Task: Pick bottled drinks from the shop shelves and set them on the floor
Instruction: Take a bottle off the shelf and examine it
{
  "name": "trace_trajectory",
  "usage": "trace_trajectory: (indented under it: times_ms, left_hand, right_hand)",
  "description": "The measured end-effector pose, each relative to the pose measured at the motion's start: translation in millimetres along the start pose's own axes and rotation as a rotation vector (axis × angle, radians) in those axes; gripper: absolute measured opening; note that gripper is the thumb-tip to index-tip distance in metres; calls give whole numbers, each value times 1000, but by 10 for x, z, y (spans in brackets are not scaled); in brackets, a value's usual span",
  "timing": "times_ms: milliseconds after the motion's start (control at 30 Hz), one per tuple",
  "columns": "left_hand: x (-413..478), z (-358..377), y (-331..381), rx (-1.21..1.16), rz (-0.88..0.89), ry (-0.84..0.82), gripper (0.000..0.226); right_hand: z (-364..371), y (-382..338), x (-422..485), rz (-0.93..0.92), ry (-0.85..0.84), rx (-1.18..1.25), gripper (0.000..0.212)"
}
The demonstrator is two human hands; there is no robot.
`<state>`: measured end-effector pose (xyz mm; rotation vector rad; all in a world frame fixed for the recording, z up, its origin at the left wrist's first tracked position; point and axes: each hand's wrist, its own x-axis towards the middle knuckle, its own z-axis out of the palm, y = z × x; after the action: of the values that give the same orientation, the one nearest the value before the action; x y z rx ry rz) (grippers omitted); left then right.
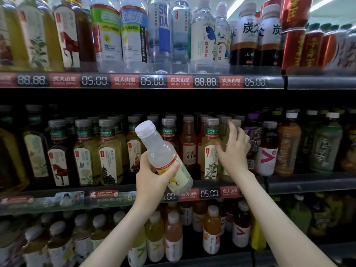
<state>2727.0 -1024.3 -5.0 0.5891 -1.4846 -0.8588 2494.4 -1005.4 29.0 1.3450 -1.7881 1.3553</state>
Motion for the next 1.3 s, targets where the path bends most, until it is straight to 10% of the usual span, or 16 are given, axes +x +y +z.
trace_trajectory:
  times_ms: [267, 433, 1067, 1300]
  left_hand:
    - [90, -348, -60, 27, -90, 66, 68]
    - [88, -650, -67, 61, -61, 123, 59]
    - [98, -1639, 31, 176, 156, 185, 59]
    - [113, -2020, -47, 175, 122, 240, 61]
  right_hand:
    - [263, -160, -83, -31, -250, -43, 96]
    - [371, -210, -47, -4, -323, -245, 71]
    - [99, -985, -543, -294, 40, 97, 51]
    - [470, -1613, -614, -329, -100, 263, 52]
